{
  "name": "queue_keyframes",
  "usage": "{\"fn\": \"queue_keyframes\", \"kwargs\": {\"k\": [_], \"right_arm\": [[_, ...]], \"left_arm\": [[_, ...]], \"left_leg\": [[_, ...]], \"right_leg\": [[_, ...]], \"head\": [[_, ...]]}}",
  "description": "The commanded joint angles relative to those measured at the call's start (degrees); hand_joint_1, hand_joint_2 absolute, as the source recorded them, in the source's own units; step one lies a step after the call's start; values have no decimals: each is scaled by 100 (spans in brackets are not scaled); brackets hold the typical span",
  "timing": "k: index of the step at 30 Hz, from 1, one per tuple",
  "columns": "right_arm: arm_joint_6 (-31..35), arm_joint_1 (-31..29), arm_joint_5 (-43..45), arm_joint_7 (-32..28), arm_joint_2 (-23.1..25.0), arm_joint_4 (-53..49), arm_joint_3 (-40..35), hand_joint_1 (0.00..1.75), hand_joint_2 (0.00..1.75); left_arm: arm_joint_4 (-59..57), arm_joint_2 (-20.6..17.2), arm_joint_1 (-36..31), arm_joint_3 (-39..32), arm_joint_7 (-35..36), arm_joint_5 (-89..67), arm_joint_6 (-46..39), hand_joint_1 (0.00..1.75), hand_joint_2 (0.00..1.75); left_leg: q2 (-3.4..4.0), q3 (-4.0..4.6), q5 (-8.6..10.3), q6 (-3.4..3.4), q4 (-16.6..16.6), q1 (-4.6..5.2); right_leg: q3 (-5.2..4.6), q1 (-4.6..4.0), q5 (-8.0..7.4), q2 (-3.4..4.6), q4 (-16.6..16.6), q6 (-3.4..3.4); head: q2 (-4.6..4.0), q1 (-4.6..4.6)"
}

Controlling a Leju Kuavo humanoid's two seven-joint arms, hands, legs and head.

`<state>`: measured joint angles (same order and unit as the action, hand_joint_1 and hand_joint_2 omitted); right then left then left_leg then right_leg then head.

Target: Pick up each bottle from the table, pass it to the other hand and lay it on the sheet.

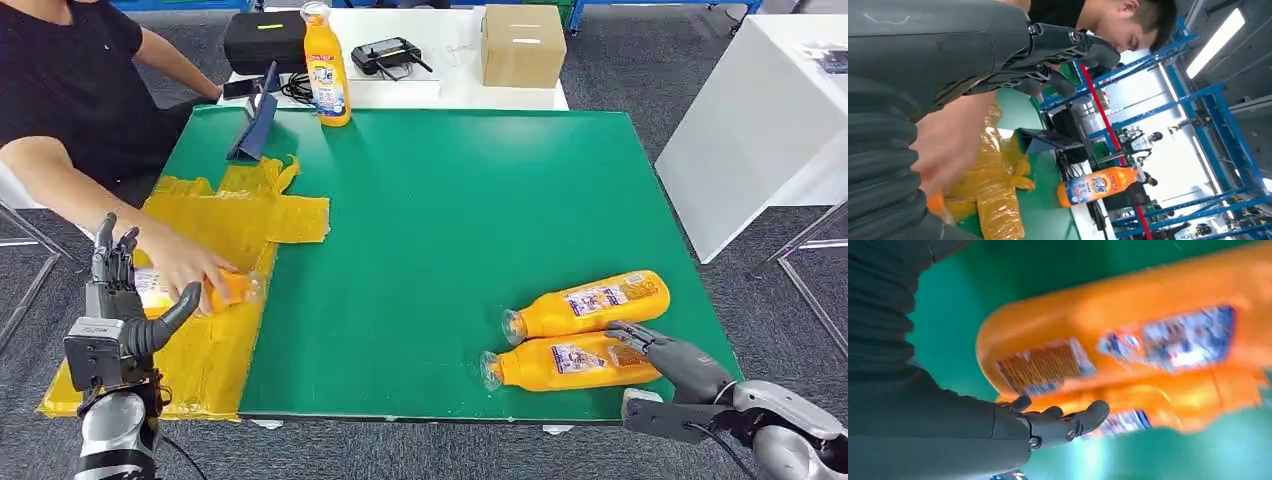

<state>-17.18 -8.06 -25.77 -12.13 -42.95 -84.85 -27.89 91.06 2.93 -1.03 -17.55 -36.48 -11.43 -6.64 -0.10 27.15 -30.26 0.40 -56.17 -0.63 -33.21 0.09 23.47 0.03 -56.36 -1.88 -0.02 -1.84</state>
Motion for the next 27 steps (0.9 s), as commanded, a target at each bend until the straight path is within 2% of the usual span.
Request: {"fn": "queue_keyframes", "kwargs": {"k": [1,2,3,6,7,8,9,10,11,12,13,14,15,16,17,18,19,20,21,22,23,24,25,26,27], "right_arm": [[-37,-190,-768,325,395,1630,-1315,0,175],[200,-184,-1037,379,655,2051,-1496,0,175],[641,-168,-1533,481,1228,2892,-1706,12,175],[2035,-338,-2639,996,2996,5484,-1929,10,175],[2447,-411,-2957,1446,3436,6045,-1954,17,175],[2558,-462,-3138,1736,3719,6347,-1979,31,175],[2574,-519,-3285,2120,3954,6613,-1970,70,175],[2475,-561,-3361,2233,4046,6761,-1971,129,175],[2424,-574,-3381,2264,4069,6806,-1966,129,175],[2343,-594,-3434,2320,4088,6868,-1977,124,175],[2250,-598,-3452,2299,4095,6892,-1940,115,175],[2245,-598,-3454,2298,4084,6898,-1940,115,175],[2136,-609,-3488,2219,4087,6885,-1905,131,175],[2085,-596,-3430,2087,4095,6852,-1770,161,175],[2058,-577,-3308,1911,4095,6815,-1653,175,175],[2030,-579,-3300,1883,4085,6814,-1625,175,175],[2030,-579,-3300,1883,4085,6814,-1625,175,175],[2030,-579,-3300,1883,4085,6814,-1625,175,175],[2011,-523,-2962,1468,4047,6708,-1302,175,175],[2062,-491,-2650,1068,4012,6585,-1005,175,175],[2134,-555,-2348,567,4004,6455,-690,175,175],[2308,-598,-1864,-188,4027,6140,-274,175,175],[2268,-686,-1569,-575,4073,5838,-47,175,175],[2091,-606,-845,-1409,4193,5119,449,175,175],[1547,-311,-39,-1776,4347,3753,895,175,175]], "left_arm": [[-895,-10,-571,259,63,124,68,0,175],[-953,-9,-625,313,73,150,76,0,175],[-1019,6,-699,383,97,185,88,0,175],[-1107,59,-865,572,197,233,99,0,175],[-1101,91,-903,616,251,237,93,0,175],[-1097,111,-935,664,304,229,84,0,175],[-1152,141,-1027,742,360,223,97,0,175],[-1210,149,-1091,792,397,226,101,0,175],[-1247,151,-1128,819,405,226,105,0,175],[-1321,155,-1194,861,422,228,104,0,175],[-1378,146,-1235,893,430,241,100,0,175],[-1380,148,-1240,896,430,242,100,0,175],[-1434,133,-1264,906,430,281,86,0,175],[-1443,111,-1262,930,428,303,83,0,175],[-1455,104,-1267,938,428,304,85,0,175],[-1483,99,-1282,943,425,313,87,0,175],[-1483,99,-1282,943,425,313,87,0,175],[-1483,99,-1282,943,425,313,87,0,175],[-1539,83,-1312,963,400,357,127,0,175],[-1577,63,-1320,976,380,400,145,0,175],[-1577,28,-1280,984,355,482,170,0,175],[-1495,16,-1173,947,323,599,198,0,175],[-1374,1,-1043,912,305,651,226,0,175],[-1218,16,-890,866,285,706,282,0,175],[-980,80,-681,812,273,759,383,0,175]], "left_leg": [[-14,-30,7,0,25,-8],[-15,-38,10,1,33,-9],[-16,-42,8,-1,30,-17],[-16,-88,21,-6,64,-42],[-11,-106,14,-9,54,-48],[-16,-118,17,-12,60,-57],[-23,-133,24,-11,70,-59],[-10,-164,-4,-28,45,-88],[4,-192,-11,-32,56,-109],[93,-191,-80,-89,-9,-199],[141,-150,-98,-77,-47,-230],[268,-210,-172,-93,-90,-285],[271,-115,-173,-75,-135,-291],[343,-202,-181,-71,-91,-300],[332,-110,-155,-62,-117,-298],[366,-213,-154,-72,-78,-290],[342,-80,-128,-58,-145,-294],[338,-21,-116,-52,-179,-301],[388,-120,-115,-58,-137,-298],[347,-30,-102,-64,-191,-300],[382,-113,-116,-70,-196,-294],[352,-3,-147,-66,-315,-299],[403,-108,-170,-72,-283,-294],[387,8,-165,-69,-340,-298],[444,-89,-173,-79,-278,-277]], "right_leg": [[37,-9,-6,-15,31,2],[45,-10,-10,-15,40,2],[52,-19,-9,-15,41,3],[111,-45,-28,-21,93,6],[121,-60,-20,-21,88,8],[137,-66,-22,-25,99,10],[151,-74,-25,-31,110,9],[181,-99,-13,-9,101,12],[168,-125,-20,6,135,22],[167,-182,1,92,121,99],[133,-204,-7,126,111,109],[176,-250,119,156,86,127],[90,-256,113,122,57,95],[144,-257,159,133,81,110],[63,-261,140,119,74,112],[131,-255,186,131,79,119],[20,-263,167,97,46,114],[-31,-267,163,82,25,114],[46,-254,165,95,52,107],[-25,-259,129,58,19,82],[38,-249,-54,79,44,33],[-63,-253,-150,48,-23,19],[14,-242,-113,77,-30,107],[-82,-252,-139,68,-73,87],[32,-226,-122,112,-58,96]], "head": [[0,-2],[0,-4],[0,0],[0,0],[0,0],[0,2],[0,-7],[0,0],[0,4],[0,22],[0,13],[0,13],[0,17],[0,15],[0,15],[0,17],[0,11],[0,13],[0,13],[0,17],[0,4],[0,13],[0,13],[0,13],[0,13]]}}
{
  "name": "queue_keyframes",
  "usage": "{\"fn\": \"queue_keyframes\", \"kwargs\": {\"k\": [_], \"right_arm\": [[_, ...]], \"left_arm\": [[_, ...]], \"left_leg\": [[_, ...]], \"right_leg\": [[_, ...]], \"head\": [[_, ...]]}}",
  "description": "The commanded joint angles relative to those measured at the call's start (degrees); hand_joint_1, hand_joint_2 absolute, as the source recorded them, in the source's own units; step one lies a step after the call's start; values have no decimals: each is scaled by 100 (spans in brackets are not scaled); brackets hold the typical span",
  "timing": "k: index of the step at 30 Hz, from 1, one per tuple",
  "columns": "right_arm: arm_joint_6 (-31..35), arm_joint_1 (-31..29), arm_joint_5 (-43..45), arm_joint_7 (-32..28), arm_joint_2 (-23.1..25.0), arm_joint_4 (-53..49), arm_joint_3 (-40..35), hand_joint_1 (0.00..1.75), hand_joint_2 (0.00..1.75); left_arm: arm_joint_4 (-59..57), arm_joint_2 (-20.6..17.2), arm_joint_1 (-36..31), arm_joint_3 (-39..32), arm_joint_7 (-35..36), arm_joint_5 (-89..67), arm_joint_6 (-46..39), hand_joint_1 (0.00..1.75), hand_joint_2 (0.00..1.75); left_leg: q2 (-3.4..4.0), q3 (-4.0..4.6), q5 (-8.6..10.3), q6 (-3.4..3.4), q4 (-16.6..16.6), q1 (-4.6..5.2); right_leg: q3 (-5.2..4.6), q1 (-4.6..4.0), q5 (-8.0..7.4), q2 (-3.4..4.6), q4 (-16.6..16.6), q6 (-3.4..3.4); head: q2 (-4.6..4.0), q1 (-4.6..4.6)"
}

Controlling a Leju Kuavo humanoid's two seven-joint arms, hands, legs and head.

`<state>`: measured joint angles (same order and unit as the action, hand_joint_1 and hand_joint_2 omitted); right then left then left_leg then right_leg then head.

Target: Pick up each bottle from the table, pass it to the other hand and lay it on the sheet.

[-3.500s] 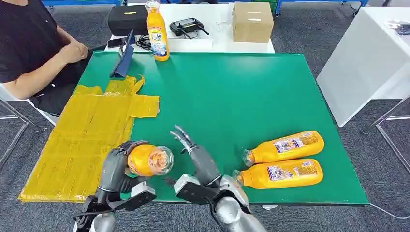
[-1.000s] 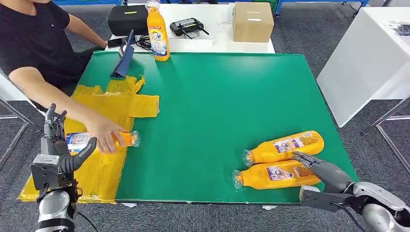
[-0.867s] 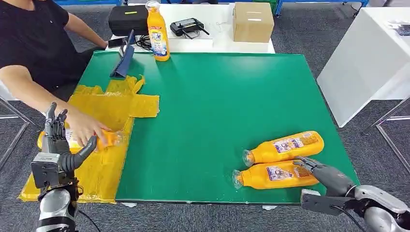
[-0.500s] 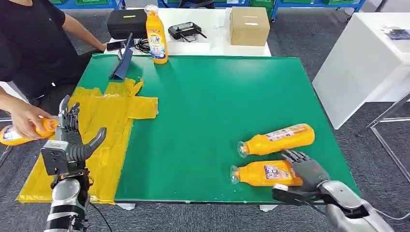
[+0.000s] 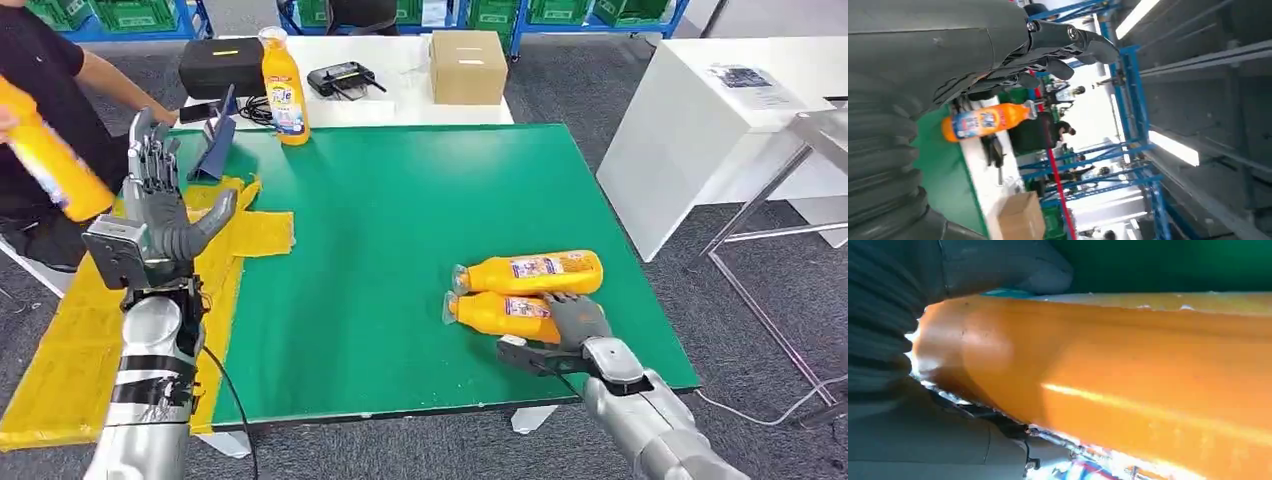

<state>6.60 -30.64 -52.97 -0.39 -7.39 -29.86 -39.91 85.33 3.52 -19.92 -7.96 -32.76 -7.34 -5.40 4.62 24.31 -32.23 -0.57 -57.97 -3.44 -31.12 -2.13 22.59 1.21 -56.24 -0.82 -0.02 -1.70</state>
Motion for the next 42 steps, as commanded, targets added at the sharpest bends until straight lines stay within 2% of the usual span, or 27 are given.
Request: {"fn": "queue_keyframes", "kwargs": {"k": [1,2,3,4,5,6,8,10,11,14,16,25,29,33,42], "right_arm": [[-1266,2216,3279,-2922,933,-2851,2325,175,175],[-1431,2413,3682,-2850,1075,-3771,2428,175,175],[-1486,2540,3765,-2348,1087,-4407,2330,175,175],[-1486,2540,3765,-2348,1087,-4407,2330,175,175],[-1485,2585,3768,-2341,1069,-4446,2310,175,175],[-1422,2628,4014,-2812,1124,-4516,2389,175,175],[-1569,2652,4427,-3073,1275,-4942,2400,175,175],[-1616,2671,4533,-2857,1364,-5471,2172,175,175],[-1626,2647,4539,-2754,1378,-5530,2035,175,175],[-1540,2523,4391,-2598,1414,-5256,1651,175,175],[-1393,2510,4181,-2720,1452,-5043,1472,175,175],[-1354,2531,4096,-2756,1439,-4979,1366,175,175],[-1239,2380,3640,-2611,1442,-4546,830,175,175],[-1100,2325,3412,-2620,1391,-4302,388,175,175],[-944,2506,3565,-2551,1226,-4686,579,175,175]], "left_arm": [[-241,88,1345,-169,-101,355,297,0,175],[-110,150,1443,-152,-100,341,325,0,175],[-20,185,1501,-106,-97,337,327,0,175],[-20,185,1501,-106,-97,337,327,0,175],[-21,193,1487,-84,-87,325,326,0,175],[-21,202,1483,-62,-64,339,355,0,175],[68,256,1556,37,-28,395,454,0,175],[292,330,1726,215,-17,407,490,0,175],[383,351,1800,292,3,438,519,0,175],[621,411,2061,558,111,810,903,0,175],[776,459,2204,747,106,955,1064,0,175],[853,442,2255,852,119,987,1112,0,175],[1245,492,2537,1253,95,1332,1371,0,175],[1670,456,2701,1619,-128,1344,1259,0,175],[1653,358,2713,1796,-178,1274,1137,0,175]], "left_leg": [[-38,233,37,20,-101,6],[-2,153,32,5,-53,7],[-2,192,39,6,-47,12],[-25,206,50,4,-28,26],[-28,168,40,-7,-13,23],[-63,169,54,-19,13,32],[-175,198,86,-19,68,71],[-229,262,118,-20,78,95],[-227,305,125,-33,66,90],[-205,323,128,-32,79,91],[-218,322,131,-31,85,97],[-238,322,137,-22,96,122],[-227,316,133,-23,98,120],[-224,319,133,-24,96,117],[-245,318,141,-19,106,129]], "right_leg": [[-207,1,-40,-11,-76,-8],[-148,17,-26,18,-57,-5],[-185,23,-32,25,-63,-4],[-205,37,-26,6,-64,-4],[-174,36,-8,-6,-64,-1],[-173,39,4,-42,-49,2],[-201,72,21,-131,-38,-2],[-263,87,24,-190,-49,-4],[-297,80,17,-203,-59,1],[-317,85,12,-184,-54,4],[-310,87,15,-198,-49,6],[-309,113,14,-201,-45,2],[-307,111,15,-192,-43,3],[-308,108,15,-192,-44,4],[-304,119,13,-207,-39,1]], "head": [[0,0],[0,5],[0,2],[0,4],[0,-4],[0,-4],[0,-13],[0,-9],[0,-2],[0,-9],[0,-4],[0,-4],[0,-4],[0,-4],[0,-4]]}}
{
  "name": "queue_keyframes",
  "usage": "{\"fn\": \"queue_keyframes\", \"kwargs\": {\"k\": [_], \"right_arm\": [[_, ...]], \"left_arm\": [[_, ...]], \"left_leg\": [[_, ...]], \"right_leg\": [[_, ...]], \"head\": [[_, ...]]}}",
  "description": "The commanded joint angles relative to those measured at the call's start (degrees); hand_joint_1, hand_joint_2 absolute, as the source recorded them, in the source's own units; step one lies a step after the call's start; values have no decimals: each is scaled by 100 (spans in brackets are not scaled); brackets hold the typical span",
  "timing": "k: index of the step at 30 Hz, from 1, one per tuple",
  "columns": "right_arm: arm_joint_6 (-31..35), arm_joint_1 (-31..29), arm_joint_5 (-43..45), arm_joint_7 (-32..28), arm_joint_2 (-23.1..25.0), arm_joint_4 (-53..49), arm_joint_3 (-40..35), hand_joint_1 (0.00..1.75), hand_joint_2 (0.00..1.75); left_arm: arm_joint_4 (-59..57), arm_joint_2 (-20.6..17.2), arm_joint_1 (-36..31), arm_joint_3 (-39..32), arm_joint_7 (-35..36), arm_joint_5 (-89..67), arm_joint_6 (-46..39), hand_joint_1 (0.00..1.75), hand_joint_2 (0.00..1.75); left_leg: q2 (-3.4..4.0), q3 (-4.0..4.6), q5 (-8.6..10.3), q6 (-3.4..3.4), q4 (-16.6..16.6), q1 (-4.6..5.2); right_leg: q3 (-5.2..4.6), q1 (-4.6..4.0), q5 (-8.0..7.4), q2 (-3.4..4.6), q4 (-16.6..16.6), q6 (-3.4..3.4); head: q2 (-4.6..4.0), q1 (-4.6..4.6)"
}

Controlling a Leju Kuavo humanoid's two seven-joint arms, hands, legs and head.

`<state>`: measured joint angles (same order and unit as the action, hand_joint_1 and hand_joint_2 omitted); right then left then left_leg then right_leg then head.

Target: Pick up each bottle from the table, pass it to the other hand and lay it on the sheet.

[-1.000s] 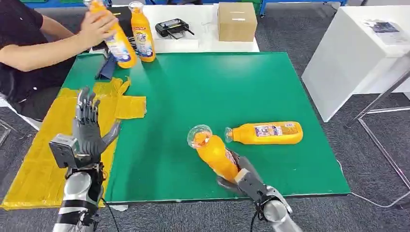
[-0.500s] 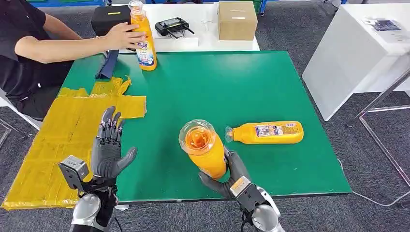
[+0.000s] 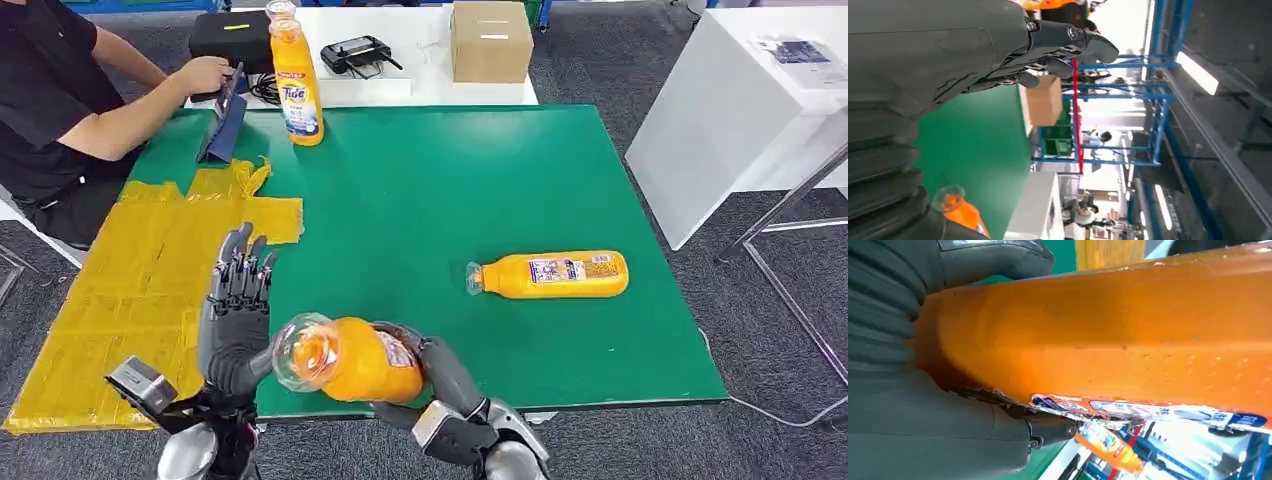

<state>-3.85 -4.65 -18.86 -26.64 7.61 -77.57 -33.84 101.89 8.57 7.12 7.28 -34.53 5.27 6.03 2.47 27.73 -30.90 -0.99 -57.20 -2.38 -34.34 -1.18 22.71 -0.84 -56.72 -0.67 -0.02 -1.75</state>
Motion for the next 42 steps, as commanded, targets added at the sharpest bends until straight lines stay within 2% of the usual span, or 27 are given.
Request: {"fn": "queue_keyframes", "kwargs": {"k": [1,5,13,19,24,29,31,33,38,42], "right_arm": [[101,-93,154,74,-273,85,-28,175,175],[127,-55,255,82,-241,10,91,175,175],[228,347,1225,-191,100,-1266,1014,175,175],[236,279,1205,-103,79,-1120,1002,175,175],[191,-156,863,181,-28,-453,700,175,175],[190,-208,863,181,-4,-415,697,175,175],[61,-531,643,466,-101,9,421,175,175],[19,-922,613,545,-26,527,210,175,175],[-21,-1767,675,839,192,1528,-126,175,175],[-16,-2061,722,904,317,1739,-278,175,175]], "left_arm": [[-3,-147,9,273,-1,13,-7,0,175],[6,-128,28,242,-6,12,-21,0,175],[-28,-83,-6,221,51,-77,-50,0,175],[-39,-97,-8,222,74,-95,-46,0,175],[-54,-91,-12,232,91,-133,-10,0,175],[-59,-89,-15,238,93,-137,-8,0,175],[-79,-109,-33,269,109,-151,30,0,175],[-93,-121,-58,336,135,-202,72,0,175],[-134,-149,-209,582,118,-518,35,0,175],[-204,-172,-291,736,142,-669,13,0,175]], "left_leg": [[-20,-14,5,16,17,16],[-16,-13,3,14,13,16],[-39,-17,4,24,19,30],[-29,-19,6,18,20,25],[-19,-29,7,22,29,31],[-8,-18,3,16,15,20],[-22,-26,8,24,29,30],[0,-20,4,17,17,19],[-3,-17,9,17,18,23],[-6,-15,9,15,13,20]], "right_leg": [[10,16,2,0,6,-10],[8,18,2,1,4,-8],[10,31,9,-8,0,-14],[13,28,4,-5,5,-10],[16,33,0,10,10,-12],[10,22,-2,12,6,-8],[17,32,0,7,10,-13],[11,22,-3,21,6,-9],[6,26,-6,19,3,-8],[5,23,-3,13,0,-7]], "head": [[0,0],[0,0],[0,0],[0,0],[0,0],[0,0],[0,0],[0,0],[0,0],[0,2]]}}
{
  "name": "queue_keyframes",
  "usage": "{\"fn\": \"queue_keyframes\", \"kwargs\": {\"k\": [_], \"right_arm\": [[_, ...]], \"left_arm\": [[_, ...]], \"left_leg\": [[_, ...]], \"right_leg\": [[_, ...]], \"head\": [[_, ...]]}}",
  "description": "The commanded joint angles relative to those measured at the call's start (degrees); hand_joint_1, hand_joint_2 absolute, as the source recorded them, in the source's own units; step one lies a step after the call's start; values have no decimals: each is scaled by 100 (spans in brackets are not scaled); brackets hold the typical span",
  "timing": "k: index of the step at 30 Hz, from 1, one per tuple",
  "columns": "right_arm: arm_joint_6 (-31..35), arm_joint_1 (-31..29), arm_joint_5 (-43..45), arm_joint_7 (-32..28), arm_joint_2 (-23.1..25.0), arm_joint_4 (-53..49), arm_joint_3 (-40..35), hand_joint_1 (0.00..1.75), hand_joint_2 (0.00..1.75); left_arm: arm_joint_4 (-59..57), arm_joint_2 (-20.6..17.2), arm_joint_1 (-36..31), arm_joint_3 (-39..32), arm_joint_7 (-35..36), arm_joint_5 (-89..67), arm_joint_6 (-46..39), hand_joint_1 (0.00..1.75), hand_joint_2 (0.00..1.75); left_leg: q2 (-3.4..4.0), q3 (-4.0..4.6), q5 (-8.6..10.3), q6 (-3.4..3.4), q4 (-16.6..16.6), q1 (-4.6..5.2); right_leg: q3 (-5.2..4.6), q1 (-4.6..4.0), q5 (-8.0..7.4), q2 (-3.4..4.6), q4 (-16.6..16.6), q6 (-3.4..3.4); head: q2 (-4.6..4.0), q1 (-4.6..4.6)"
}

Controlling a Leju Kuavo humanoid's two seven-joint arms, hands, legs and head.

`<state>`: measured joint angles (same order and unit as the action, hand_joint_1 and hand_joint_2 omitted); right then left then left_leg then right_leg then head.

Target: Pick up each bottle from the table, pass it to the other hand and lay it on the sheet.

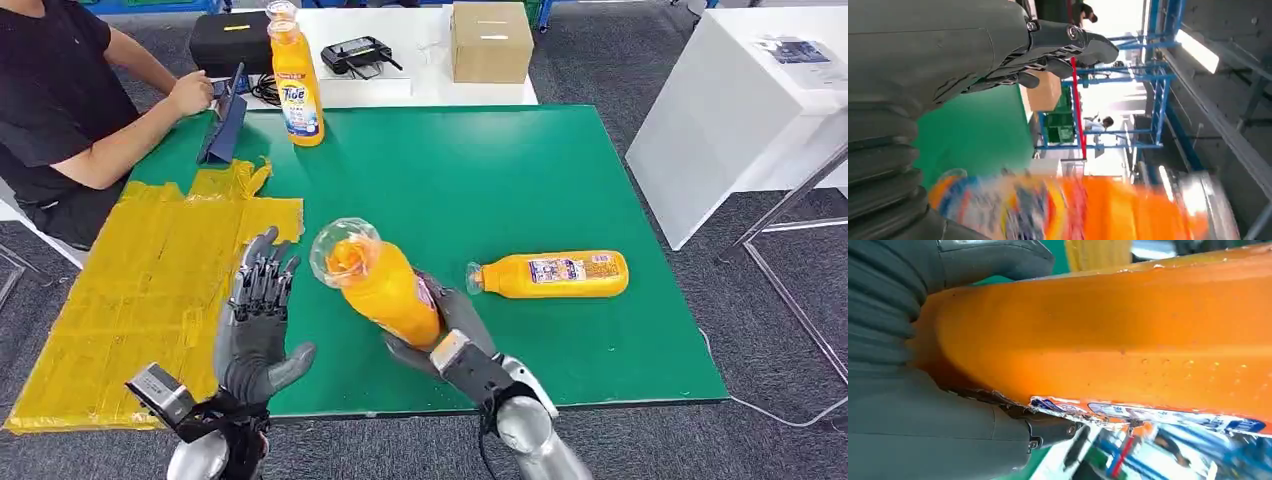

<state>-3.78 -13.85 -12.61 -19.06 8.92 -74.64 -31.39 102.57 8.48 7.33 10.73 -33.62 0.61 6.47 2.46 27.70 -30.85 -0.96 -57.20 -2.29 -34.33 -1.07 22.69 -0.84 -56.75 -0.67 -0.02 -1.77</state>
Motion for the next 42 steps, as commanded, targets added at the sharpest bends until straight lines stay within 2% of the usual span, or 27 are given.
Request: {"fn": "queue_keyframes", "kwargs": {"k": [1,10,11,12,14,17,20,22,25,29,38,39,40,42], "right_arm": [[-30,-1182,92,170,207,1460,-558,175,175],[-96,-1452,65,330,388,1692,-1009,175,175],[-95,-1456,65,330,412,1708,-1070,175,175],[-168,-1485,2,389,434,1761,-1251,175,175],[-334,-1438,-151,399,549,1829,-1655,175,175],[-418,-1303,-492,324,697,1844,-2372,175,175],[-460,-1196,-711,257,747,1817,-3104,175,175],[-477,-1344,-747,198,753,1922,-3380,175,175],[-500,-1477,-616,74,751,2041,-3576,175,175],[-466,-1524,-526,37,743,2078,-3641,175,175],[-459,-1532,-510,29,743,2092,-3638,175,175],[-467,-1531,-502,22,744,2092,-3638,175,175],[-453,-1526,-501,22,741,2103,-3638,175,175],[-464,-1504,-520,3,776,2179,-3670,175,175]], "left_arm": [[-289,-165,-332,407,50,-201,-25,0,175],[-358,-191,-410,371,57,-349,-85,0,175],[-370,-194,-413,340,57,-346,-82,0,175],[-375,-181,-410,272,56,-339,-108,0,175],[-412,-183,-410,125,56,-313,-169,0,175],[-527,-165,-419,-98,61,-290,-225,0,175],[-772,-143,-509,-369,75,-288,-254,0,175],[-946,-142,-622,-515,96,-291,-296,0,175],[-1220,-166,-781,-691,106,-726,-549,0,175],[-1960,-294,-1046,-1038,251,-630,-303,0,175],[-1969,-260,-1033,-1103,179,-654,-243,0,175],[-1937,-248,-1018,-1109,182,-655,-241,61,175],[-1975,-279,-1009,-1131,208,-675,-189,175,175],[-2021,-382,-900,-1256,126,-652,-125,175,175]], "left_leg": [[-13,-20,7,18,23,20],[-11,-17,5,16,16,14],[-29,-39,14,29,44,32],[-39,-46,20,34,55,39],[-4,-19,4,14,19,16],[5,-25,3,11,25,14],[-15,-47,9,19,50,24],[-12,-30,8,13,38,16],[-18,-25,10,15,36,19],[-34,-32,17,14,44,22],[-19,-13,9,9,22,16],[-27,-23,11,14,33,22],[-30,-27,13,16,38,26],[-20,-16,10,11,27,19]], "right_leg": [[8,19,-1,13,5,-9],[7,14,0,10,0,-8],[22,32,-1,11,12,-16],[27,39,-2,8,17,-18],[6,16,-1,18,0,-7],[10,15,1,24,2,-4],[26,25,5,18,12,-8],[7,16,1,12,6,-6],[3,19,1,7,3,-9],[14,20,3,-10,8,-7],[-4,11,4,-4,-2,-4],[5,18,5,-4,1,-7],[6,22,5,-3,3,-8],[-3,15,4,-1,-1,-5]], "head": [[0,0],[0,2],[0,2],[0,2],[0,2],[0,0],[0,2],[0,2],[0,4],[0,7],[0,4],[0,4],[0,2],[0,4]]}}
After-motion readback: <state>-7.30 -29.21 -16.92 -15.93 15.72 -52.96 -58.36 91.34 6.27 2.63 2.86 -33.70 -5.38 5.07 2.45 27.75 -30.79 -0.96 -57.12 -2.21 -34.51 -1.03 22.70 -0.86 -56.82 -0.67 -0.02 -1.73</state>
